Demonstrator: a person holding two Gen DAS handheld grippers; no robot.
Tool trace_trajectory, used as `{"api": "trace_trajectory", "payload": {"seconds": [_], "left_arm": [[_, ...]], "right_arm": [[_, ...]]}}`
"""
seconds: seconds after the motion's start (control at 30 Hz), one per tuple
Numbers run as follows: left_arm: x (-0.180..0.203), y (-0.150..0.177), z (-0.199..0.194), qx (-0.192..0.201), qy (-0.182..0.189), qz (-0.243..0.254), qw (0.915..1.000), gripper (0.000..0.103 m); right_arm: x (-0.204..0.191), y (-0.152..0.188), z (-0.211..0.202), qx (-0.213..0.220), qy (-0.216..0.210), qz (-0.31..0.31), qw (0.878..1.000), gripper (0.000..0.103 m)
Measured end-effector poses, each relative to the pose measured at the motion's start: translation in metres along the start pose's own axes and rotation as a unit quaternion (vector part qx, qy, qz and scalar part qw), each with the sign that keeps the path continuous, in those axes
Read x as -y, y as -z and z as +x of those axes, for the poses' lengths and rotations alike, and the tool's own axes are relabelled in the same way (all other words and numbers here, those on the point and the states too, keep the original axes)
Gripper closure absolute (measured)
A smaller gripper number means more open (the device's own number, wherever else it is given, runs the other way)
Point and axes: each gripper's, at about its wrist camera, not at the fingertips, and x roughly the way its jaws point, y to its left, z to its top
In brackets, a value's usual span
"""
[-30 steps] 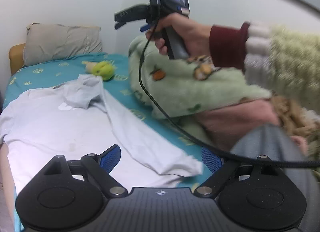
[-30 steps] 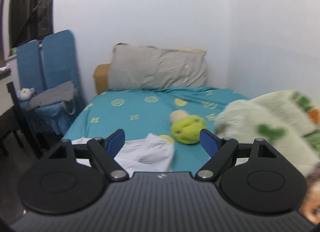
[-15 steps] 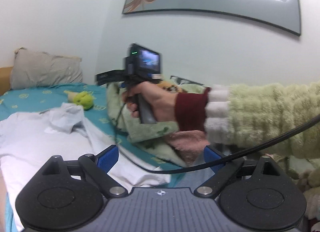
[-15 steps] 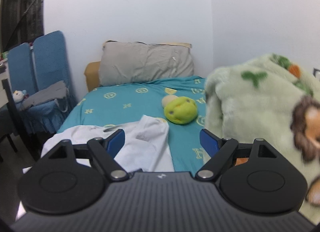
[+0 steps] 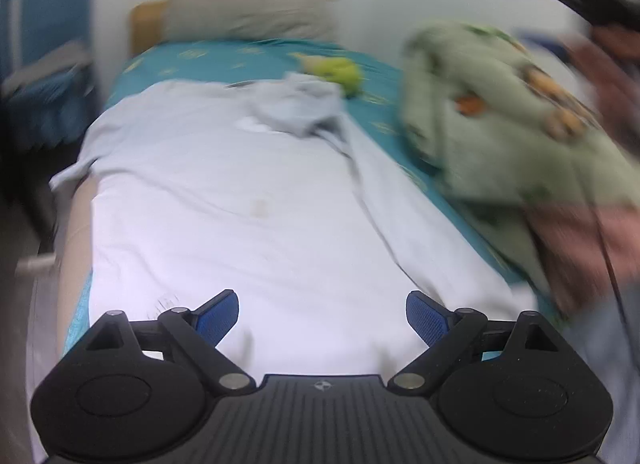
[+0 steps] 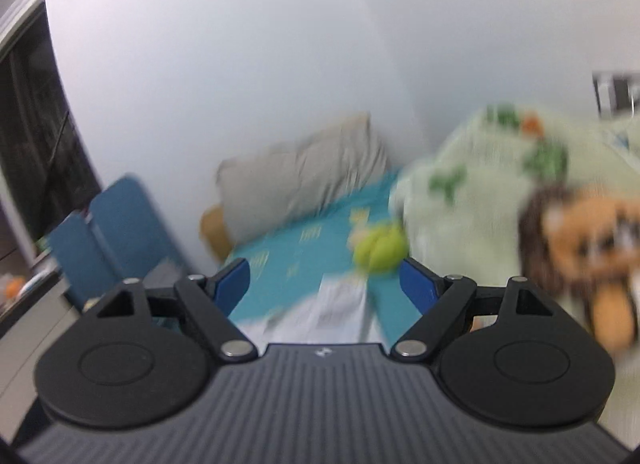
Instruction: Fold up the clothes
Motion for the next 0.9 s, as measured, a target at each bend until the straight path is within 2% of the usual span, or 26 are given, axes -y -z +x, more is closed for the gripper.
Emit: {"api": "trace_trajectory", "payload": {"seconds": [0.13, 0.23, 0.33, 0.4, 0.53, 0.57, 0.63, 0.67, 0.7, 0.73, 0.8, 0.83, 0.9], "left_arm": [[-0.031, -0.051, 0.049, -0.003, -0.003, -0.081, 0.9967, 0.014], [-0.047, -0.093, 0.102, 0.001, 0.008, -0.139, 0.9903, 0.014], [-0.056, -0.131, 0.162, 0.005, 0.014, -0.197, 0.9804, 0.021], [-0.056, -0.151, 0.200, 0.010, 0.029, -0.231, 0.9725, 0.023], [-0.049, -0.178, 0.264, 0.013, 0.050, -0.273, 0.9606, 0.027], [-0.047, -0.184, 0.276, 0.018, 0.048, -0.275, 0.9602, 0.029], [-0.041, -0.197, 0.293, 0.034, 0.034, -0.266, 0.9627, 0.039], [-0.037, -0.204, 0.299, 0.040, 0.028, -0.256, 0.9655, 0.062], [-0.035, -0.213, 0.305, 0.040, 0.028, -0.240, 0.9696, 0.094], [-0.031, -0.223, 0.308, 0.042, 0.020, -0.216, 0.9753, 0.099], [-0.021, -0.243, 0.306, 0.065, -0.020, -0.152, 0.9860, 0.100], [-0.017, -0.253, 0.305, 0.076, -0.044, -0.120, 0.9888, 0.100], [-0.014, -0.263, 0.309, 0.076, -0.097, -0.087, 0.9886, 0.100]], "right_arm": [[0.013, 0.061, -0.005, -0.103, -0.011, 0.039, 0.994, 0.019], [0.023, 0.087, 0.017, -0.163, 0.036, 0.056, 0.984, 0.019], [0.035, 0.090, 0.030, -0.155, 0.055, 0.073, 0.984, 0.020], [0.043, 0.090, 0.035, -0.133, 0.075, 0.074, 0.985, 0.020], [0.069, 0.084, 0.052, -0.117, 0.109, 0.093, 0.983, 0.020], [0.075, 0.084, 0.056, -0.116, 0.114, 0.098, 0.982, 0.020], [0.082, 0.084, 0.062, -0.115, 0.118, 0.104, 0.981, 0.020], [0.086, 0.084, 0.065, -0.115, 0.120, 0.107, 0.980, 0.020], [0.089, 0.085, 0.068, -0.114, 0.123, 0.109, 0.980, 0.020], [0.091, 0.085, 0.070, -0.113, 0.125, 0.109, 0.980, 0.020], [0.091, 0.087, 0.073, -0.116, 0.127, 0.107, 0.979, 0.020], [0.092, 0.087, 0.074, -0.116, 0.126, 0.105, 0.980, 0.020], [0.092, 0.088, 0.077, -0.116, 0.123, 0.103, 0.980, 0.020]]}}
